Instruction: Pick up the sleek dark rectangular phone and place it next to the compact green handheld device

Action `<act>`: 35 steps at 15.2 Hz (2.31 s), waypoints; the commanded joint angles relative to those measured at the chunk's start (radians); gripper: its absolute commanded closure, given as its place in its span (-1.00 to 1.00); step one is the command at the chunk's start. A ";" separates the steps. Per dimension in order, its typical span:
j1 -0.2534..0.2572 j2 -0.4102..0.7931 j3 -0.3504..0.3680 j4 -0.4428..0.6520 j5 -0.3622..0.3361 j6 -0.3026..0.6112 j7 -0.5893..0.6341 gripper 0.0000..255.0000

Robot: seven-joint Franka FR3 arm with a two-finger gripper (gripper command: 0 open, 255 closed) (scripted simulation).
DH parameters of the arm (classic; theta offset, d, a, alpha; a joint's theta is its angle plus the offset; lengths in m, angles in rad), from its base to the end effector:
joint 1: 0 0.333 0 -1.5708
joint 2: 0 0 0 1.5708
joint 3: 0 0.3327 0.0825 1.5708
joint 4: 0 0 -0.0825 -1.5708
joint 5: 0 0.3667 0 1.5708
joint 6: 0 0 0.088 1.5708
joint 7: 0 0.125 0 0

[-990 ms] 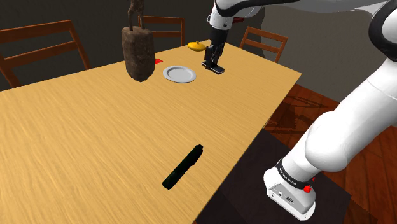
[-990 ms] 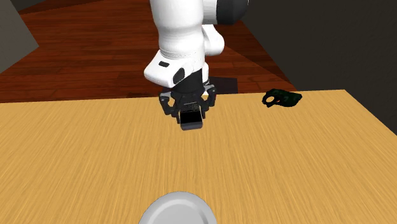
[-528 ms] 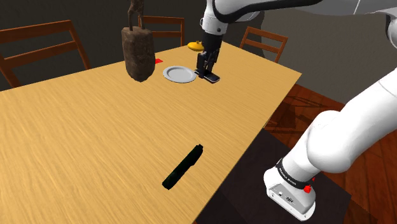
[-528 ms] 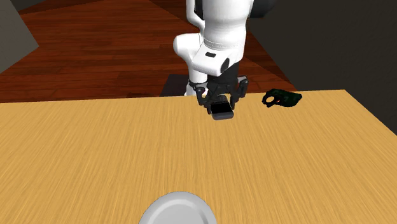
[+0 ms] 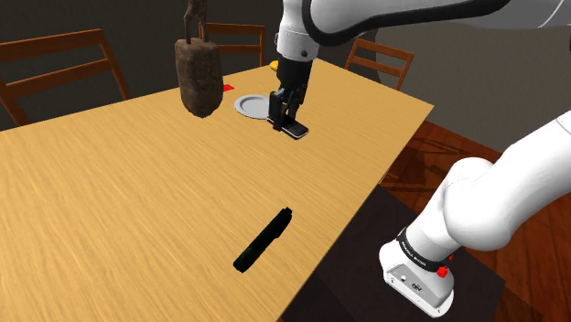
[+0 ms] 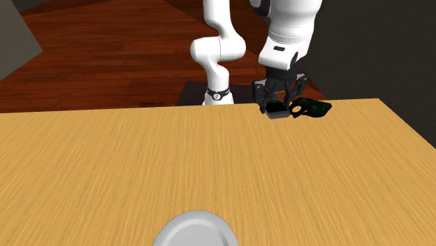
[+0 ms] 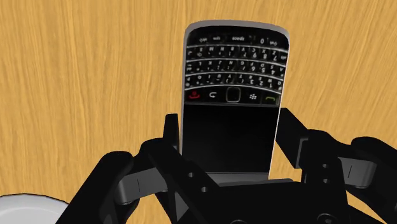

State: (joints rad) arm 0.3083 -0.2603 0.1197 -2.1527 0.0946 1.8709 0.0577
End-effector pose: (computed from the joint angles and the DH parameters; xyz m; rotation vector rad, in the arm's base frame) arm 0.4077 0.1997 0.5105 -3.0452 -0.5179 0.0561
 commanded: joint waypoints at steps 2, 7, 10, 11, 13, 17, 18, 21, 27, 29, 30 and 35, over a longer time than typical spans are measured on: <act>0.031 -0.011 0.046 -0.018 0.016 0.012 0.071 1.00; 0.082 -0.008 0.126 -0.011 0.040 0.020 0.192 1.00; 0.112 0.008 0.175 0.007 0.049 0.025 0.266 1.00; 0.121 0.015 0.192 0.015 0.051 0.027 0.292 1.00; 0.140 0.033 0.225 0.034 0.053 0.031 0.343 1.00; 0.176 0.082 0.291 0.086 0.047 0.036 0.449 1.00; 0.185 0.098 0.307 0.102 0.043 0.038 0.477 1.00; 0.213 0.151 0.355 0.156 0.024 0.039 0.561 1.00; 0.280 0.290 0.440 0.298 -0.049 0.032 0.739 1.00; 0.309 0.346 0.463 0.356 -0.083 0.023 0.800 1.00; 0.325 0.376 0.473 0.388 -0.102 0.018 0.831 1.00; 0.332 0.393 0.473 0.352 -0.112 0.068 0.841 1.00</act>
State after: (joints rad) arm 0.6393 0.1274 0.5928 -1.7953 -0.0147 1.9286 0.8964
